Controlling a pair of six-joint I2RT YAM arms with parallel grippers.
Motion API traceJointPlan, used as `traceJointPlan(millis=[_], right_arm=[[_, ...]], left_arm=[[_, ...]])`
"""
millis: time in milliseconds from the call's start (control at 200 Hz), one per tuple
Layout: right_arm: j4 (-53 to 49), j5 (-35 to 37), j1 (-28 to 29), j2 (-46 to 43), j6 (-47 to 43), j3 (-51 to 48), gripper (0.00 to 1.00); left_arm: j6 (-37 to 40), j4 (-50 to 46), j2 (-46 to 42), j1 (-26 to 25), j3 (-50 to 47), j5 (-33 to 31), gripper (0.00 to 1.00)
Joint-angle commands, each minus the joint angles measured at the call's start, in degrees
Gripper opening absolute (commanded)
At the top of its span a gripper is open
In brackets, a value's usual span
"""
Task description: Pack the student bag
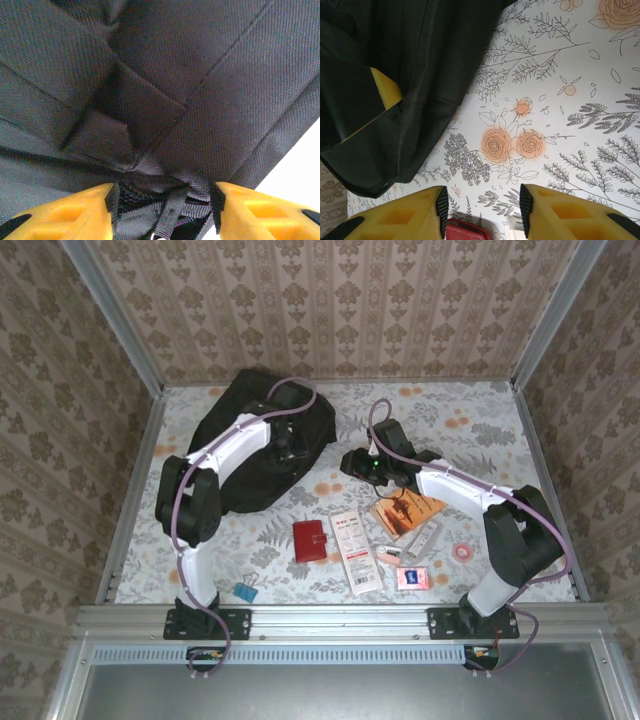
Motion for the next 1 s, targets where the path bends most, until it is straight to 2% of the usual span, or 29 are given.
traceJointPlan(millis=[0,335,600,820,995], right_arm=[[1.82,-0.73,-0.26,-0.66,0.9,-1.2,0.45],[2.06,-0.83,-0.26,-0.88,1.39,-2.04,0.45],[2.06,-0.9,-0.15,-1.12,1.59,-1.97,0.44],[2.32,-1.36,-0.17,-0.87,1.94,-1.71,0.44],[2.33,-1.89,-0.13,-0.76,2.0,-1.08,0.43]], left_arm=[[-0.77,-0.57,-2.57,-0.42,-1.05,-1.56,0.52],[-0.22,0.31,-0.52,-0.2,-0.91,-1.36,0.39],[-0.63,1.71,0.24,0.16,-2.09,-1.14,0.37],[-0.34,2.33,0.53,0.34,-3.03,-1.7,0.29],[-0.24,3.12,-0.14,0.86,-4.18,-2.42,0.17]])
